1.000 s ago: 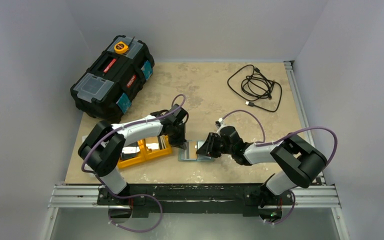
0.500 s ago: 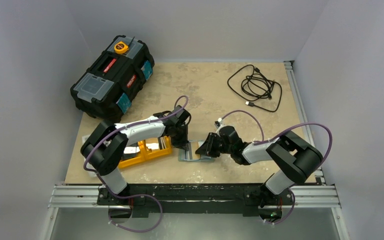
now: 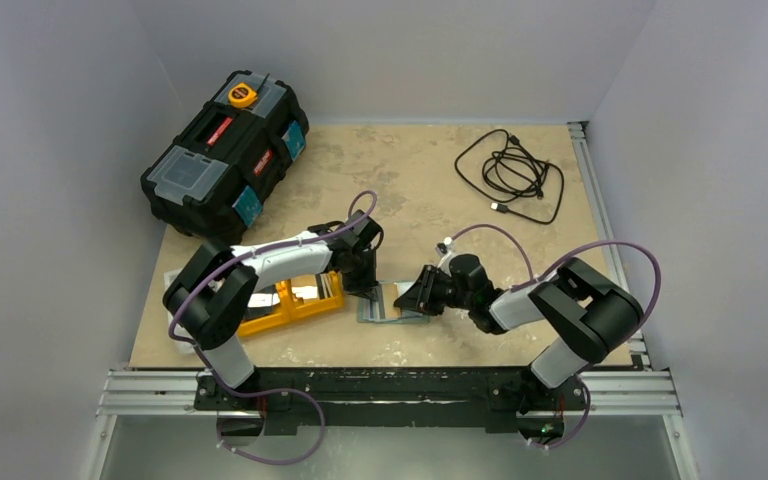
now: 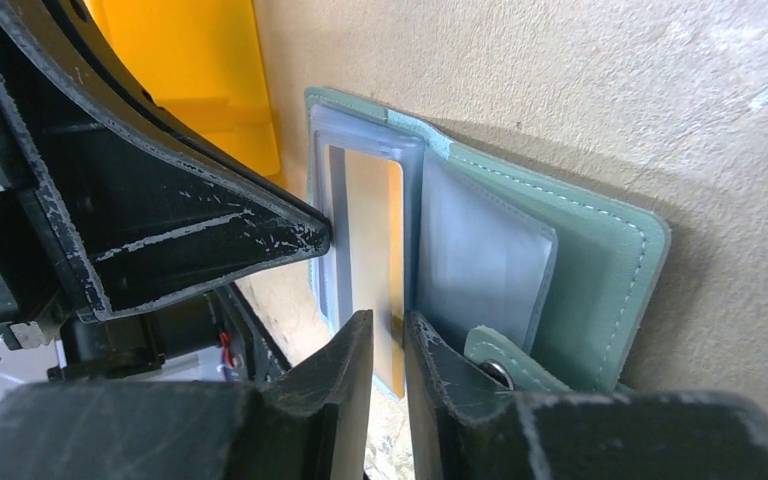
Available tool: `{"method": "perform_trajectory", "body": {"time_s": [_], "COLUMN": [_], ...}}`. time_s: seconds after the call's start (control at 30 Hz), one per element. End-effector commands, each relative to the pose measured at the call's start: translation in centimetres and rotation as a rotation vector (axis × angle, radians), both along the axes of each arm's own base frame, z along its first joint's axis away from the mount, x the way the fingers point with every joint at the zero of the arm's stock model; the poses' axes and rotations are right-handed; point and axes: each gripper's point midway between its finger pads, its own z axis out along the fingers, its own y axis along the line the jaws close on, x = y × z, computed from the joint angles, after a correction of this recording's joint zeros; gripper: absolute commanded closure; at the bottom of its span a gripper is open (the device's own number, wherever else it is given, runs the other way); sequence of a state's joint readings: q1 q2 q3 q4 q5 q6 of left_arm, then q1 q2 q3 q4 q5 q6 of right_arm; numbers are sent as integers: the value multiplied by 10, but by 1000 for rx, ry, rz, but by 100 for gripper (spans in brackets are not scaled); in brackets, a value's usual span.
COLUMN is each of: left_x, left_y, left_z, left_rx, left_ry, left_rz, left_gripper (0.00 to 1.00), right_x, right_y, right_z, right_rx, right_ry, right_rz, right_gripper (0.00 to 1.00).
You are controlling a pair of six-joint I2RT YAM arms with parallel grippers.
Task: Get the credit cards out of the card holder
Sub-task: Remove the credit card from the card holder.
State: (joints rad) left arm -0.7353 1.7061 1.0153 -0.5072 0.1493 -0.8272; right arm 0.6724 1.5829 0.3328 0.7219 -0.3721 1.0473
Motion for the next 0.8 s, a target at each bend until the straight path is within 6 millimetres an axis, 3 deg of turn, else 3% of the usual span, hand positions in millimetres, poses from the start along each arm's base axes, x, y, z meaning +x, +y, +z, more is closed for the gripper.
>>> {"method": "perform_trajectory", "body": {"time_s": [0.0,0.33,0.77], "left_x": [-5,-7,-6], "left_y": [16,16,25], "left_z": [-20,-21,-24], "left_rx": [102,98,121], "left_ry": [24,34,36], "left_rz": [13,16,32], "left_gripper": [100,100,100], "right_x": [1,3,4], "right_y": [9,-2,-22], "right_z": [13,7,-5], "right_rx": [90,79,-17], "right_ry": [-13,1,9], "right_rz": [24,-28,-91], "right_gripper": [83,100,100]}}
